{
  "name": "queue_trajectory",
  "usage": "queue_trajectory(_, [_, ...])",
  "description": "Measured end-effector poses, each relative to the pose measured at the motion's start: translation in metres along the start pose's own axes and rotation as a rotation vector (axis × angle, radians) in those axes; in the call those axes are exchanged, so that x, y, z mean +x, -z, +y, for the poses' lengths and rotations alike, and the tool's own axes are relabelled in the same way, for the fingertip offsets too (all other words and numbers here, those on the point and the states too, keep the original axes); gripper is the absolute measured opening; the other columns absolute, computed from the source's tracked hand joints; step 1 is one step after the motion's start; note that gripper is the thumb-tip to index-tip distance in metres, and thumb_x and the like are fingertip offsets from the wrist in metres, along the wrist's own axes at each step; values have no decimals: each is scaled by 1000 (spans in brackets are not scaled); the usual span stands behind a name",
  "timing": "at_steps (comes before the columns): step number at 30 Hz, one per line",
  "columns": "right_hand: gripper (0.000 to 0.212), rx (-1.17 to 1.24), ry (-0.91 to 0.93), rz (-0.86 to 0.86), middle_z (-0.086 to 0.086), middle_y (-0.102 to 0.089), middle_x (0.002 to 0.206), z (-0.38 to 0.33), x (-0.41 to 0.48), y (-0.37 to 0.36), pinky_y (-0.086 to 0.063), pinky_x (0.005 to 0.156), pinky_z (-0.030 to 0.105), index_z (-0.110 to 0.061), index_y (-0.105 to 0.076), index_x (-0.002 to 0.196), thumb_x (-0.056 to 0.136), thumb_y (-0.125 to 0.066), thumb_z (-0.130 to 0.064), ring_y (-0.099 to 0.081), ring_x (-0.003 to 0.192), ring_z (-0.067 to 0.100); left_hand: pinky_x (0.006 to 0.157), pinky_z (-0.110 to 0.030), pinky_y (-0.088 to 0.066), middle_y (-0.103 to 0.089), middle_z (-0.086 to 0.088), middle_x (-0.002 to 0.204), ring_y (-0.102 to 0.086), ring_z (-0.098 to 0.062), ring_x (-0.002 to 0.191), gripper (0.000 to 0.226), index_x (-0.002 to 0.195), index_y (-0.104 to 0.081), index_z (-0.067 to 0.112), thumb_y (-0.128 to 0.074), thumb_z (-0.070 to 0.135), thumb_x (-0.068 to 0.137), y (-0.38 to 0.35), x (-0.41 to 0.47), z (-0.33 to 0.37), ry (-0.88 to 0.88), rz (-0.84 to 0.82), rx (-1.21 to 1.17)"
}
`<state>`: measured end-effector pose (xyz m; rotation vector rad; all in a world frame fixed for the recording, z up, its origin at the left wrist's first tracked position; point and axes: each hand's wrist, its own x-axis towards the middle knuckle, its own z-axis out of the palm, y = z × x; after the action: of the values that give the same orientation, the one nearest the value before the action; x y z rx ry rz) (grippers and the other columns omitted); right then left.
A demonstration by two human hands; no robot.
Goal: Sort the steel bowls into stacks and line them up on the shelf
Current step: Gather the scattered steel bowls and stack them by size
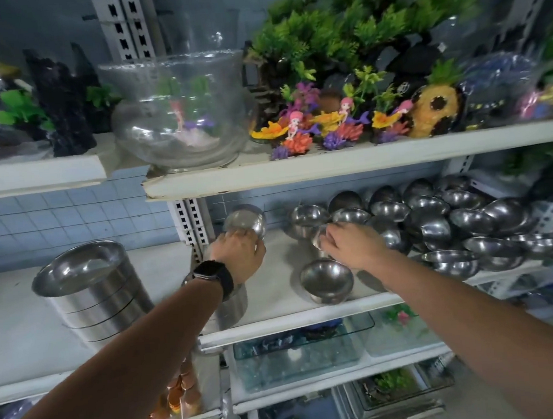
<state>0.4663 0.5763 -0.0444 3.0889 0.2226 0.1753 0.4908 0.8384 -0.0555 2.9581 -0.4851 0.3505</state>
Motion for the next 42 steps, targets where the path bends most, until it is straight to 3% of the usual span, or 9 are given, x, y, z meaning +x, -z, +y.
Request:
queue_trajectory(10, [46,-44,-4,70,3,-65,88,74,2,-11,-58,66,37,-16,-60,104,103,-29,-50,-65,76,22,98,-40,-49,-66,-11,118,-60,-29,113,44,122,-62,9,-32,37,104,-11,27,41,-4,-33,86])
queue_trajectory(16, [47,-26,-13,38,4,-64,93,82,8,-24,-57,67,36,-12,-61,106,103,-33,-49,-64,78,23,98,-39,-47,-64,-10,121,-57,-29,116,43,124,-62,11,-33,36,104,-23,37,41,9,-42,154])
queue_trajectory(20, [44,-46,-34,21,3,-59,86,72,17,-28,-47,58,30,-12,-61,111,104,-34,-46,-61,76,23,97,-39,-46,-65,-8,121,-58,-28,115,41,123,-61,11,-35,36,103,-38,49,41,-22,-49,180])
queue_trajectory(23, [45,-70,-59,-6,5,-62,92,67,23,-30,-40,55,28,-13,-59,116,104,-32,-47,-61,78,23,98,-40,-46,-64,-7,122,-58,-27,115,40,122,-61,11,-35,36,103,-48,62,40,-70,-81,161])
queue_trajectory(26, [46,-64,-93,-11,6,-62,91,66,26,-29,-46,58,30,-14,-59,117,104,-32,-48,-56,74,21,95,-40,-48,-63,-8,123,-58,-27,115,39,121,-60,11,-35,34,103,-55,71,35,-96,-82,116])
queue_trajectory(30, [49,-63,-106,-4,6,-63,96,72,31,-32,-56,65,36,-12,-59,117,103,-31,-50,-64,81,22,96,-41,-47,-63,-9,124,-57,-28,116,39,122,-59,10,-38,35,102,-65,78,29,-113,-101,91])
queue_trajectory(42, [48,-67,7,29,9,-66,101,85,76,-48,-53,69,36,-11,-62,115,102,-35,-48,-65,91,27,103,-41,-44,-62,-9,129,-56,-27,119,42,130,-57,12,-40,34,99,-75,102,12,44,-113,255])
